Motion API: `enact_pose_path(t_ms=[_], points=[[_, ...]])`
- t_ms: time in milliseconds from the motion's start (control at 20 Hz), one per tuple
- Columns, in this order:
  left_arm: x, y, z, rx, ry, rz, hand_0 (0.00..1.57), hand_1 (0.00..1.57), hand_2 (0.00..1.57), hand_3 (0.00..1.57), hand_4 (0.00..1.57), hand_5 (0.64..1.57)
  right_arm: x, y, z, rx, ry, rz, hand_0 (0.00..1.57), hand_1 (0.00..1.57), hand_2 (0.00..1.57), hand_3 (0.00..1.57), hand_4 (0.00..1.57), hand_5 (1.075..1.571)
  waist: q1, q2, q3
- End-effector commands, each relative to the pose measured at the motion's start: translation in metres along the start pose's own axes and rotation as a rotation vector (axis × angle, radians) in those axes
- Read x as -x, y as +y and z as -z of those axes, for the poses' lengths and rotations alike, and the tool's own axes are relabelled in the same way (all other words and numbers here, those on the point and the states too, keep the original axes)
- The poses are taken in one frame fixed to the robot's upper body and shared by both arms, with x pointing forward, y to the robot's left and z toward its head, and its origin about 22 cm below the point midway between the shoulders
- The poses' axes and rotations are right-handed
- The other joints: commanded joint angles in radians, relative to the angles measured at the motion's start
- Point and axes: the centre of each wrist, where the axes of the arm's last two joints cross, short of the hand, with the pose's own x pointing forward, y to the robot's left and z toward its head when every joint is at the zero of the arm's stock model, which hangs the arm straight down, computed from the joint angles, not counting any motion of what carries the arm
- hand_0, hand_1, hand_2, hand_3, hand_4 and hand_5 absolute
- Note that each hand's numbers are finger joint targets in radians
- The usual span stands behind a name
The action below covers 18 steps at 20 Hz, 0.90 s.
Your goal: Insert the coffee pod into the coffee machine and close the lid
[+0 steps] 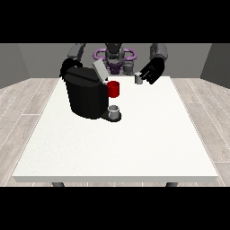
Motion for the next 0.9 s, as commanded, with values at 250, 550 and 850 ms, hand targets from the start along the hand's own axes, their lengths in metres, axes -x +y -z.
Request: enact_pose_path(t_ms=[250,550,850], points=[[-0.051,0.042,0.027,-0.107,0.000,-0.012,1.25,1.25,1.29,1.24,0.51,1.571,-0.011,0.015,0.007,-0.013,-0.049,-0.018,0.00,0.00,0.00,0.00,0.51,1.571,-0.055,0.038,0.0000],[-0.053,0.083,0.024,-0.159,-0.026,-0.012,1.28,1.28,1.33,1.27,0.48,1.571,-0.028,0.014,0.011,-0.019,-0.093,-0.042,0.00,0.00,0.00,0.00,0.54,1.571,-0.097,0.089,-0.0002],[-0.090,0.076,0.039,-0.160,-0.044,0.029,1.26,1.26,1.31,1.24,0.51,1.571,-0.023,0.018,0.014,-0.012,-0.082,-0.035,0.00,0.00,0.00,0.00,0.53,1.571,-0.100,0.097,0.0003]])
